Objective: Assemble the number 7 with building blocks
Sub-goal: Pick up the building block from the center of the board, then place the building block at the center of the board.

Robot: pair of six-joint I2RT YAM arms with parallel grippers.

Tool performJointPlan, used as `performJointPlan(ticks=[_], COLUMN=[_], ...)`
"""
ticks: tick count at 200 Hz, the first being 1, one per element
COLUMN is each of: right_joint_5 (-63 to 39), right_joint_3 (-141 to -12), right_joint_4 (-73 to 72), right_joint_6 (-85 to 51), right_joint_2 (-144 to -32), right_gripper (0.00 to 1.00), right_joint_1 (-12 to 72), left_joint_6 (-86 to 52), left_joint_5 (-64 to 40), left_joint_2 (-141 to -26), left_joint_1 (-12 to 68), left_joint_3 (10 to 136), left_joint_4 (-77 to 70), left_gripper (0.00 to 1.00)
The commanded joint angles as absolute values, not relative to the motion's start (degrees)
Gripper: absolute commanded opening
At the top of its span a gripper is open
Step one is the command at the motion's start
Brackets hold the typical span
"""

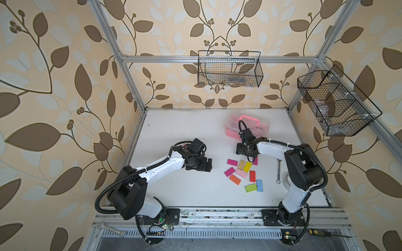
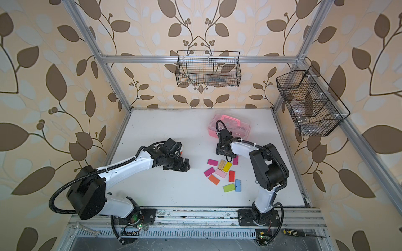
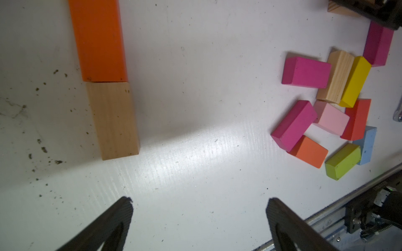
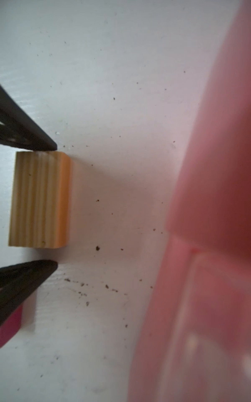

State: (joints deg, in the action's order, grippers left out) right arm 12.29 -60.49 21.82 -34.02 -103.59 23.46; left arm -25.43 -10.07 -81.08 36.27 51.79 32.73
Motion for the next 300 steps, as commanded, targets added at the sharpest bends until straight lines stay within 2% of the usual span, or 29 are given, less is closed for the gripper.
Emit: performJointPlan(ticks=[1,48,100,163,206,247,300], right_joint_5=[15.02,15.45,14.06,11.85,6.54,3.47,6.7], right_joint_3=[-62.1,-63.22,-63.11,-66.41,-72.02,-75.25,-74.95], right_joint_4=[24.21,24.75,23.91,27.27,33.46,39.22,39.38], right_joint_6=[-33.32,-33.05,-32.9,-27.7,-15.83,-6.25,-2.71], right_joint_2=[-105.68,-107.11,-106.82,-99.72,-94.81,-94.66,-102.11], right_gripper=[0.78,0.76,0.55,0.53,0.5,0.5,0.5], right_joint_1=[24.14,24.51,24.7,27.11,35.16,47.72,56.28], left_joint_6=[-25.13,-25.08,-24.78,-26.55,-30.85,-33.19,-37.51], left_joint_5=[-10.41,-9.99,-9.93,-8.91,-15.09,-9.5,-6.96], left_joint_2=[-78.43,-76.49,-75.28,-69.84,-59.76,-53.88,-44.62], left_joint_1=[35.51,35.38,35.23,32.72,23.49,22.67,22.19], left_joint_3=[50.93,49.68,49.28,49.48,47.46,50.86,48.8], left_joint_4=[32.71,33.22,34.18,35.4,35.59,44.96,49.51], left_gripper=[0.99,0.99,0.99,0.99,0.99,0.99,0.99])
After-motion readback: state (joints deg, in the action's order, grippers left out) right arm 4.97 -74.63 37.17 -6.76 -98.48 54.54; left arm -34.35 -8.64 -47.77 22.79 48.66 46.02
